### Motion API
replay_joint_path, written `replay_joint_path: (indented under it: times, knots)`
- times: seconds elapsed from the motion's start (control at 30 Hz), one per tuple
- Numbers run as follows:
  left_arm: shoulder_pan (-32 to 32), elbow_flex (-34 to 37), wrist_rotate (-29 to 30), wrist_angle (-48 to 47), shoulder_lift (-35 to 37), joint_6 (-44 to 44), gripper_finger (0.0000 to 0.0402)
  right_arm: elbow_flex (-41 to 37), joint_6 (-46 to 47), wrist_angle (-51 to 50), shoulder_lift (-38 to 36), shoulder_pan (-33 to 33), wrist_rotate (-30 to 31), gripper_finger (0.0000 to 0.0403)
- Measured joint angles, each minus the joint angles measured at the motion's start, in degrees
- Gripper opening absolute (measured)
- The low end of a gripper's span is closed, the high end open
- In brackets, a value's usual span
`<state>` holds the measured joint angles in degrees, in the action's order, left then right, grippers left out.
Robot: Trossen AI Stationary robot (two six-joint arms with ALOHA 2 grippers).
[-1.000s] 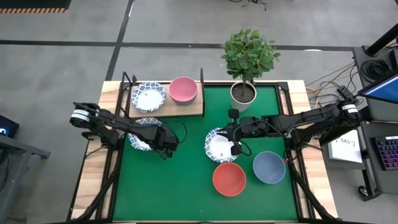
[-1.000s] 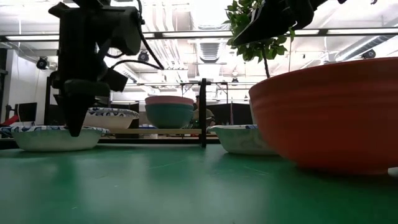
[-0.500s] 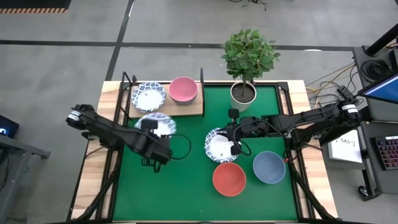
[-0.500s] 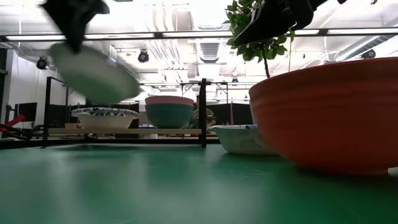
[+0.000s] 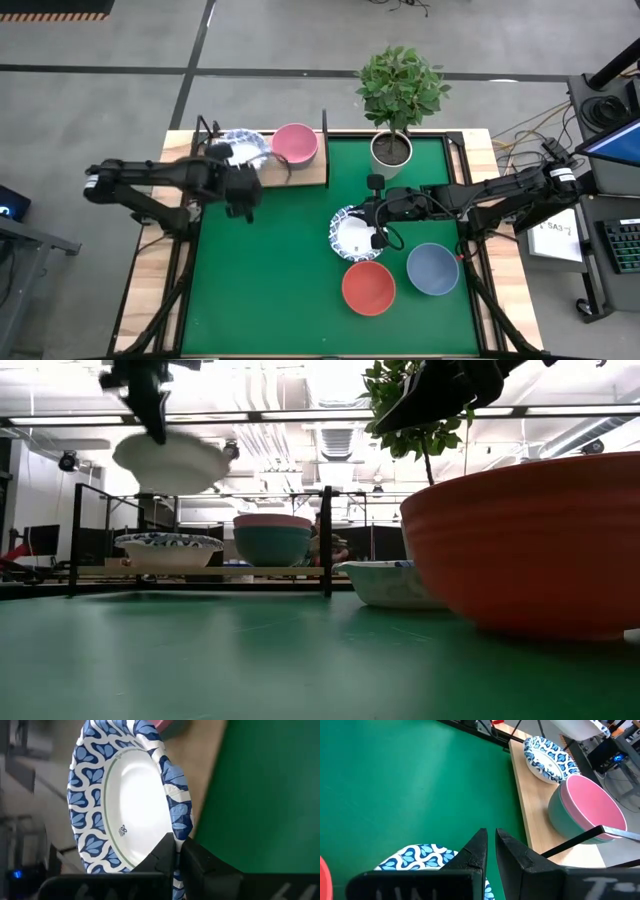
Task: Place and stack bowls onto a shelf
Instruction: Stack the white and blue bowl on top of the white and blue bowl
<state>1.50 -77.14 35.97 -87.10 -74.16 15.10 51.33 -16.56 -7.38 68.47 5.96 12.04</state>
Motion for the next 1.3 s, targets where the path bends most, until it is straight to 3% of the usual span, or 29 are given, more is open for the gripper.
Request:
replay_joint_path:
  times: [0.23,0.33,0.5,0.93,1.1,1.3]
  knots:
    - [-13.7,13.11,0.04,19.93,4.44,-10.29,0.0,0.0,-0.04,0.46,0.0,0.0,0.02,0.0027]
    - [-17.73,15.97,0.02,23.65,3.72,-12.99,0.0,0.0,0.0,0.46,0.0,0.0,0.01,0.0027]
    - [-21.8,16.72,0.02,22.72,0.78,-12.43,0.0001,0.0,0.0,0.46,0.0,0.0,0.02,0.0027]
    - [-22.18,16.78,-0.22,22.64,-2.59,-11.43,0.0049,0.0,-0.02,0.46,0.0,0.0,0.02,0.0027]
    - [-22.12,16.63,-5.13,20.69,-2.29,-9.91,0.0084,0.0,0.0,0.46,0.0,0.0,0.0,0.0027]
    - [-20.74,12.56,-9.56,9.36,-1.48,-3.76,0.0118,0.0,-0.01,0.51,0.0,0.02,0.0,0.0027]
